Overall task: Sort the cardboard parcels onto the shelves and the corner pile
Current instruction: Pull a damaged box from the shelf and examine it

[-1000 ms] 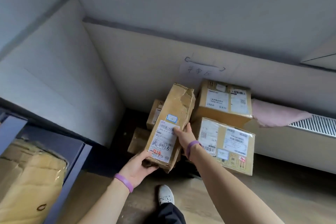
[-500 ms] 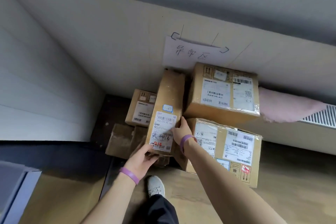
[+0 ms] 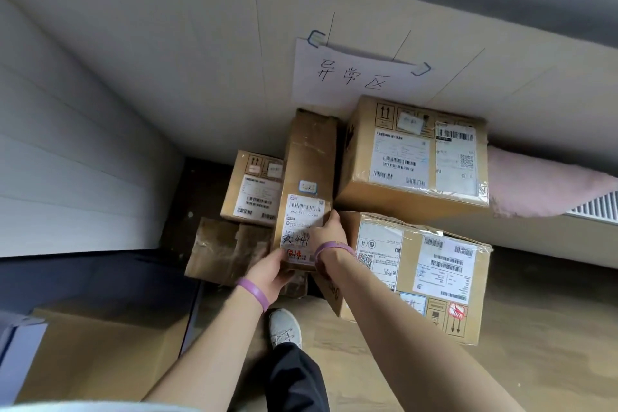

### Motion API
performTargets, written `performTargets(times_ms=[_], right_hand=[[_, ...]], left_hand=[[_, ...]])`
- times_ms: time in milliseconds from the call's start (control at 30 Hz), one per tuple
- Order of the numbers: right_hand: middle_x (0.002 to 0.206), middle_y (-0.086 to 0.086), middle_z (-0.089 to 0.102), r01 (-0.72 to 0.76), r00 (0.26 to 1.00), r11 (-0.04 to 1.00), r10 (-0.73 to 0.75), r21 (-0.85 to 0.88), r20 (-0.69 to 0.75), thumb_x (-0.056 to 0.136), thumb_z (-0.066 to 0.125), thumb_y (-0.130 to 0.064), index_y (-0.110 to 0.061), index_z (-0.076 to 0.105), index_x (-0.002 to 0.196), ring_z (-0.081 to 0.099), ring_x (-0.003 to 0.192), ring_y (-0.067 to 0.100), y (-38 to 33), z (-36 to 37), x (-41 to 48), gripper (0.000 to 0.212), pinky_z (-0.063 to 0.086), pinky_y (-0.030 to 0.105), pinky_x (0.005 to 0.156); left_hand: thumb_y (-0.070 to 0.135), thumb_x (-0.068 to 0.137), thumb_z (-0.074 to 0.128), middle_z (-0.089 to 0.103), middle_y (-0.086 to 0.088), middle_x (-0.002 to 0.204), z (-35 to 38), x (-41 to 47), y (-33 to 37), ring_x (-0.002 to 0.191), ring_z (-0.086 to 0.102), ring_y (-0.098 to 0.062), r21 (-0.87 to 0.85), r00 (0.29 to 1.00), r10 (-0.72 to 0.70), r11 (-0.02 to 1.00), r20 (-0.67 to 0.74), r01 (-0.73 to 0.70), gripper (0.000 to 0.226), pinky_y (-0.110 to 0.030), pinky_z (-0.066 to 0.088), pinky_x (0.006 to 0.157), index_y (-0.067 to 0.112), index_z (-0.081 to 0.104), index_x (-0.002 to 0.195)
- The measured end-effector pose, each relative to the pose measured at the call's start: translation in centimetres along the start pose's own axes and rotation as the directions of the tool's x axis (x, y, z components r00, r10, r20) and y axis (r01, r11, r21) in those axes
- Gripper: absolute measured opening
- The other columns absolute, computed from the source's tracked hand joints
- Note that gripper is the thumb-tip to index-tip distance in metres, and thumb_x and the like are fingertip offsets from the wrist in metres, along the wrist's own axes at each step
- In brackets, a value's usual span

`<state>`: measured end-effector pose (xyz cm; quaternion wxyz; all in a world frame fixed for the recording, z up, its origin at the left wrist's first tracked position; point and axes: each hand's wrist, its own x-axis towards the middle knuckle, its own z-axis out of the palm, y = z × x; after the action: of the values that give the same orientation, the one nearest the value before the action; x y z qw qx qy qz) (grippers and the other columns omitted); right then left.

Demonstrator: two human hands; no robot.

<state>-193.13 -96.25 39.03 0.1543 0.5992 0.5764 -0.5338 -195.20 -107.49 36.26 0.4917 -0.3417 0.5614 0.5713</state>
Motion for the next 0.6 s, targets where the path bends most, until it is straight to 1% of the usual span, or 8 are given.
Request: performTargets(times_ms=[67, 133, 200, 267, 333, 400, 533, 600], right_hand=[[0.134, 0.013, 0.057, 0.010, 1.000, 1.000, -0.010, 0.008, -0.003, 0.094, 0.043, 0.000, -0.010, 0.034, 0.142, 0.057, 0.121, 0.033, 0.0, 0.0, -0.3, 0.049, 0.046, 0.039, 0.102], [0.135, 0.011, 0.057, 0.027, 1.000, 1.000, -0.026, 0.016, -0.005, 0.093, 0.044, -0.001, -0.010, 0.033, 0.145, 0.057, 0.121, 0.033, -0.1, 0.0, -0.9, 0.054, 0.046, 0.036, 0.101], [0.134, 0.010, 0.059, 0.043, 0.999, 0.999, -0.042, 0.026, -0.019, 0.093, 0.046, -0.004, -0.013, 0.035, 0.145, 0.059, 0.118, 0.032, -0.2, -0.2, -1.6, 0.055, 0.048, 0.036, 0.100], [0.131, 0.008, 0.061, 0.051, 0.999, 0.998, -0.050, 0.045, -0.017, 0.095, 0.047, -0.008, -0.014, 0.040, 0.142, 0.060, 0.115, 0.031, -0.6, -0.5, -2.3, 0.048, 0.049, 0.035, 0.096], [0.131, 0.006, 0.061, 0.068, 0.998, 0.996, -0.067, 0.051, -0.010, 0.097, 0.047, -0.012, -0.015, 0.043, 0.141, 0.060, 0.116, 0.030, -1.2, -0.8, -3.4, 0.045, 0.047, 0.032, 0.096], [0.135, 0.007, 0.059, 0.089, 0.996, 0.995, -0.090, 0.050, 0.005, 0.095, 0.049, -0.011, -0.018, 0.040, 0.145, 0.060, 0.118, 0.029, -1.9, -1.1, -4.6, 0.051, 0.047, 0.035, 0.101], [0.149, 0.012, 0.045, 0.128, 0.989, 0.992, -0.128, -0.002, 0.080, 0.099, 0.049, -0.013, -0.015, 0.024, 0.154, 0.051, 0.129, 0.030, -3.5, -1.7, -8.1, 0.061, 0.039, 0.032, 0.103], [0.151, 0.011, 0.042, 0.168, 0.981, 0.986, -0.166, -0.013, 0.105, 0.099, 0.050, -0.013, -0.012, 0.027, 0.153, 0.046, 0.134, 0.028, -4.1, -1.8, -10.1, 0.059, 0.036, 0.031, 0.106]], left_hand=[[0.008, 0.099, 0.053, 0.066, -0.011, 0.106, -0.4, 0.5, 0.1, 0.094, 0.060, -0.027, 0.149, 0.999, 0.020, 0.989, -0.031, -0.016, 0.020, -0.041, 0.048, 0.085, 0.016, 0.058, 0.116], [0.012, 0.096, 0.057, 0.066, -0.011, 0.120, -0.8, 0.3, 0.6, 0.109, 0.061, -0.030, 0.300, 0.996, 0.071, 0.952, -0.048, -0.054, 0.025, -0.044, 0.047, 0.097, 0.023, 0.060, 0.118], [0.015, 0.095, 0.061, 0.062, -0.010, 0.132, -0.9, -0.4, 1.3, 0.122, 0.057, -0.029, 0.361, 0.991, 0.123, 0.928, -0.056, -0.095, 0.038, -0.046, 0.042, 0.108, 0.021, 0.057, 0.133], [0.019, 0.096, 0.061, 0.055, -0.008, 0.140, -1.0, -1.6, 2.1, 0.132, 0.048, -0.028, 0.357, 0.989, 0.131, 0.929, -0.073, -0.096, 0.055, -0.046, 0.036, 0.114, 0.019, 0.043, 0.148], [0.020, 0.097, 0.059, 0.054, -0.007, 0.141, -0.9, -3.0, 3.0, 0.133, 0.046, -0.026, 0.358, 0.989, 0.135, 0.928, -0.067, -0.103, 0.054, -0.048, 0.036, 0.114, 0.021, 0.044, 0.148], [0.020, 0.095, 0.059, 0.056, -0.005, 0.140, -1.0, -4.6, 3.8, 0.130, 0.049, -0.026, 0.361, 0.985, 0.160, 0.924, -0.059, -0.128, 0.050, -0.048, 0.039, 0.111, 0.024, 0.049, 0.144], [0.021, 0.099, 0.054, 0.056, -0.002, 0.136, -1.1, -8.7, 5.5, 0.120, 0.051, -0.021, 0.369, 0.967, 0.251, 0.903, -0.033, -0.222, 0.041, -0.037, 0.042, 0.100, 0.023, 0.052, 0.140], [0.020, 0.101, 0.051, 0.051, -0.004, 0.141, -1.8, -11.0, 6.0, 0.127, 0.047, -0.022, 0.427, 0.949, 0.314, 0.860, -0.013, -0.279, 0.043, -0.037, 0.039, 0.104, 0.019, 0.050, 0.144]])
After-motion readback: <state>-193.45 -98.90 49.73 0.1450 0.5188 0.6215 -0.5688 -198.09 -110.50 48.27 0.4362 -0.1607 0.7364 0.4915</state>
